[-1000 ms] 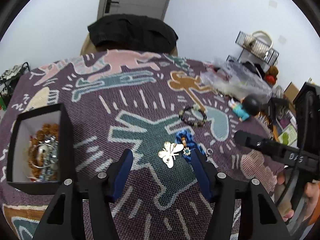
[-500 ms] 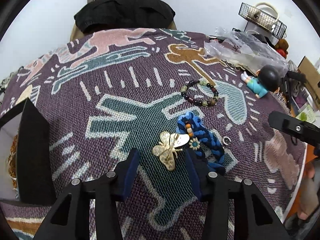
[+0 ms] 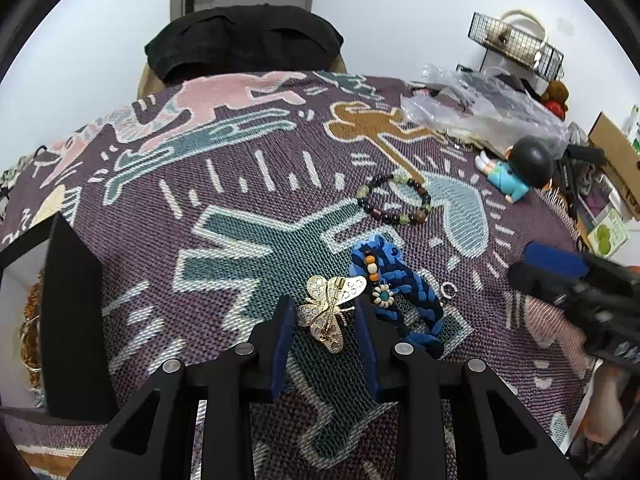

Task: Organize jewelry
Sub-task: 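Grasp the gold butterfly brooch with the left tool while the right grasps the silver ring, then drop the butterfly into the box with the left tool while the right drops the ring in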

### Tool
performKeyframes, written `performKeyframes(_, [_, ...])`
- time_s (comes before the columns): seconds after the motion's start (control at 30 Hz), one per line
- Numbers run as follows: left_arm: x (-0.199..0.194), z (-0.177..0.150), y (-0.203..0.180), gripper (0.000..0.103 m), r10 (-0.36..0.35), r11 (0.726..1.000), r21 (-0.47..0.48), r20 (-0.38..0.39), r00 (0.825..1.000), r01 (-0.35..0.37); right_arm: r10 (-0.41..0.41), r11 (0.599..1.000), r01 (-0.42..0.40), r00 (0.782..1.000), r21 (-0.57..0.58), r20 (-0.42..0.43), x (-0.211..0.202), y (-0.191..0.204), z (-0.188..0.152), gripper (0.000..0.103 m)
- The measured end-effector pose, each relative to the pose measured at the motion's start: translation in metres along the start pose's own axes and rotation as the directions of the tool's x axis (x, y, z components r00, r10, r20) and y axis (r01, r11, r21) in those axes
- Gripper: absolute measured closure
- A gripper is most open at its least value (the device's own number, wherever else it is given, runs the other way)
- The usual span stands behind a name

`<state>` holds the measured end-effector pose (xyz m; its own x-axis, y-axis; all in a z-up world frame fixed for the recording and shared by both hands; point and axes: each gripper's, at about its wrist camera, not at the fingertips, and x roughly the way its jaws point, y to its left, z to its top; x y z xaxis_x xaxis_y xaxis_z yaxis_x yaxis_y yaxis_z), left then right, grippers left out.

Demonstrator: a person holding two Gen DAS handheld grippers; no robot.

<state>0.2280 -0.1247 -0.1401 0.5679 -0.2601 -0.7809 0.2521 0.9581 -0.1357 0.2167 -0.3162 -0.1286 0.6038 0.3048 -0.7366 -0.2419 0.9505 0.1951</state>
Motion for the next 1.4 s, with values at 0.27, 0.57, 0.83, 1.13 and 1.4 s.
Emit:
performKeyframes(0.27, [-0.030, 0.001, 0.017, 0.071, -0.003, 0.999, -0.046, 0.063, 0.998, 0.006, -0.028, 0.994, 0.025, 0.999, -0.107, -0.029, 0.012, 0.020, -0.005, 0.062])
performKeyframes(0.57, [-0.061, -0.004, 0.036, 0.071, -0.015, 0.995, -0.098, 0.135, 0.991, 0.028, -0.047, 0.975, 0.028, 0.996, -0.219, -0.080, 0.027, 0.042, -0.008, 0.062])
performKeyframes(0.83, [-0.078, -0.013, 0.061, 0.071, -0.010, 0.988, -0.148, 0.174, 0.985, 0.036, -0.057, 0.960, 0.028, 0.994, -0.279, -0.095, 0.043, 0.057, -0.010, 0.071])
performKeyframes(1.13, [-0.092, -0.022, 0.081, 0.071, -0.003, 0.981, -0.190, 0.201, 0.980, 0.042, -0.050, 0.962, 0.026, 0.995, -0.273, -0.083, 0.048, 0.057, -0.004, 0.078])
performKeyframes(1.4, [-0.104, -0.030, 0.089, 0.071, -0.003, 0.978, -0.202, 0.222, 0.975, 0.049, -0.030, 0.973, 0.010, 0.996, -0.232, -0.084, 0.051, 0.048, 0.003, 0.089])
